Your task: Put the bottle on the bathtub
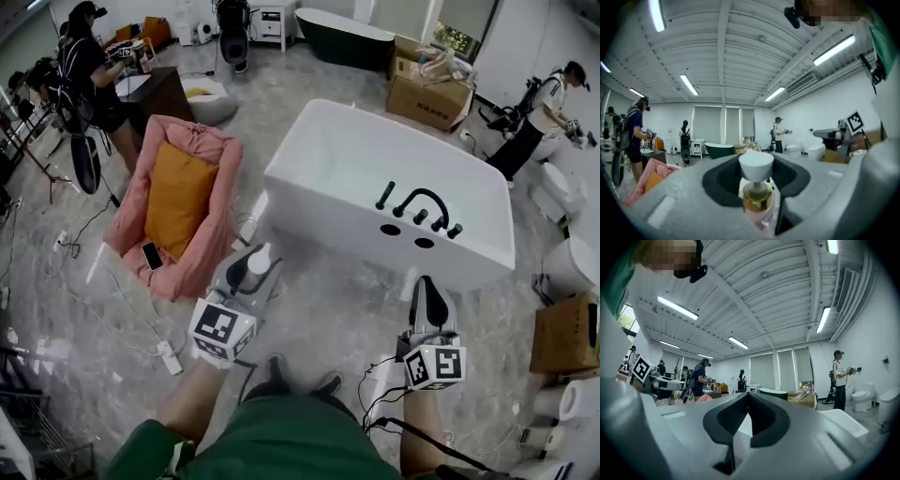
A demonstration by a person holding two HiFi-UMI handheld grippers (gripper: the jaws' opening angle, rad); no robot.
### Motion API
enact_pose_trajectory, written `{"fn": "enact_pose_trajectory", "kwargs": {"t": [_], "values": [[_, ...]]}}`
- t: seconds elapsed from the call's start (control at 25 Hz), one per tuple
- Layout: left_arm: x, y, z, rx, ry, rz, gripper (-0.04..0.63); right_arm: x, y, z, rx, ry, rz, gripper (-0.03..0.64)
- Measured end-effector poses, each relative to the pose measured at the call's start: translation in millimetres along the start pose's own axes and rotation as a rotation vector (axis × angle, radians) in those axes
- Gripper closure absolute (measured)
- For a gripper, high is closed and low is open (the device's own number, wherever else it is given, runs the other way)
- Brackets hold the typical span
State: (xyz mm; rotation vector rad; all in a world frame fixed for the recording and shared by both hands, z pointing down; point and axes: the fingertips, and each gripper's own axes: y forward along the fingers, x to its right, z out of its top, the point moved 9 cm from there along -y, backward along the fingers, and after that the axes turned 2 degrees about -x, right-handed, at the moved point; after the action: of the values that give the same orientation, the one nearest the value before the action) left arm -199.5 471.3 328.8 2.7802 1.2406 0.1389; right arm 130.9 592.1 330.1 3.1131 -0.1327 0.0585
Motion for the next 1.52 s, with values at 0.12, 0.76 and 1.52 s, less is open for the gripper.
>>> {"fn": "enact_pose_trajectory", "kwargs": {"t": [0.12,0.76,1.52], "values": [[-15.6,-17.6,0.0,0.014,0.001,-0.001,0.434,-27.8,1.1,3.2,0.012,-0.028,0.008,0.62],[-106.0,-42.9,-10.0,0.03,0.029,-0.038,0.434,-115.4,54.8,17.6,0.013,-0.057,0.013,0.541],[-159.3,91.2,-16.8,-0.041,0.012,0.042,0.434,-36.4,225.1,-5.7,-0.029,-0.007,0.183,0.543]]}}
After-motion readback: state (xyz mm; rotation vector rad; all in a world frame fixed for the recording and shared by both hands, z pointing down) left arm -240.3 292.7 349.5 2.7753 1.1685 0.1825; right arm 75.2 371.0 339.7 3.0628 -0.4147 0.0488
